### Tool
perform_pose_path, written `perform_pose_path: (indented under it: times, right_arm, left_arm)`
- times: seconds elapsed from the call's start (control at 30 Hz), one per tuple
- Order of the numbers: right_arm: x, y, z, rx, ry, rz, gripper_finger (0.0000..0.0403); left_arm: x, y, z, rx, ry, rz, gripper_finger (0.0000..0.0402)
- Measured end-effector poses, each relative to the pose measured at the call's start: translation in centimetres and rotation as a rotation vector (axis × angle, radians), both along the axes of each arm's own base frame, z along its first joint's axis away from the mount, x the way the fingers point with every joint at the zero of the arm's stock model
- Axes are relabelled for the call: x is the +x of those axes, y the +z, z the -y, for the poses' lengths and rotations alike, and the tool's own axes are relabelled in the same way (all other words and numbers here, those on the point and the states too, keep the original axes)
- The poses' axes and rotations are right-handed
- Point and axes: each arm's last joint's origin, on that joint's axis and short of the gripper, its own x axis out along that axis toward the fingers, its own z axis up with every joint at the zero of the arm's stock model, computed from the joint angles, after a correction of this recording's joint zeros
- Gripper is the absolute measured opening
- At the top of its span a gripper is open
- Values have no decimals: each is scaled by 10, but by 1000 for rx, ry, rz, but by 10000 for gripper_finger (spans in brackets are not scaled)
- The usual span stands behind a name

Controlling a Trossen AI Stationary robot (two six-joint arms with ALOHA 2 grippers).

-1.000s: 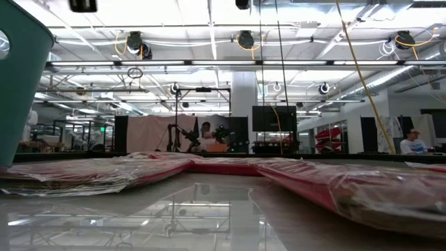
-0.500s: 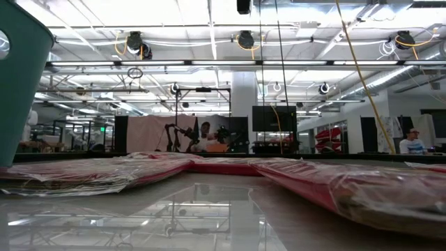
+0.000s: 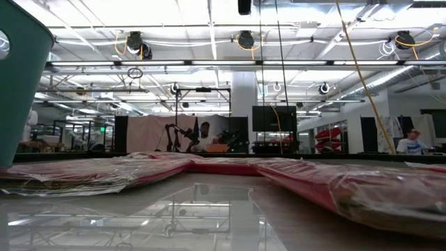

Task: Sort popcorn bags into baskets
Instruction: Put the red popcorn bag into the green bin

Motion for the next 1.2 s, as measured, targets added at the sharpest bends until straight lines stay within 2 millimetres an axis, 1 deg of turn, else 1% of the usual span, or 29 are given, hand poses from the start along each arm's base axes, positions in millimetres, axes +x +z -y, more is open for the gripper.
perform_pose_path:
  times: [0.13,0.27,0.37,0.53,0.7,0.93,1.1,1.2]
  right_arm:
    - [0,-2,3,-2,-7,-23,169]
    - [1,-2,9,-2,-22,-25,169]
    - [1,-2,15,-3,-19,-25,169]
    - [2,-2,26,-4,-3,-24,169]
    - [0,1,38,-7,33,-15,169]
    - [-10,10,60,-32,72,-13,169]
    - [-20,14,78,-44,127,-37,169]
    - [-30,19,86,-49,164,-61,169]
  left_arm:
    - [12,0,-8,23,-27,-39,0]
    - [28,7,-18,70,-42,-6,0]
    - [35,10,-22,96,-78,16,0]
    - [53,9,-33,117,-140,-19,0]
    - [73,6,-39,140,-237,-53,0]
    - [95,1,-37,148,-389,-104,0]
    - [105,-3,-27,166,-476,-172,0]
    - [107,-7,-21,145,-498,-239,0]
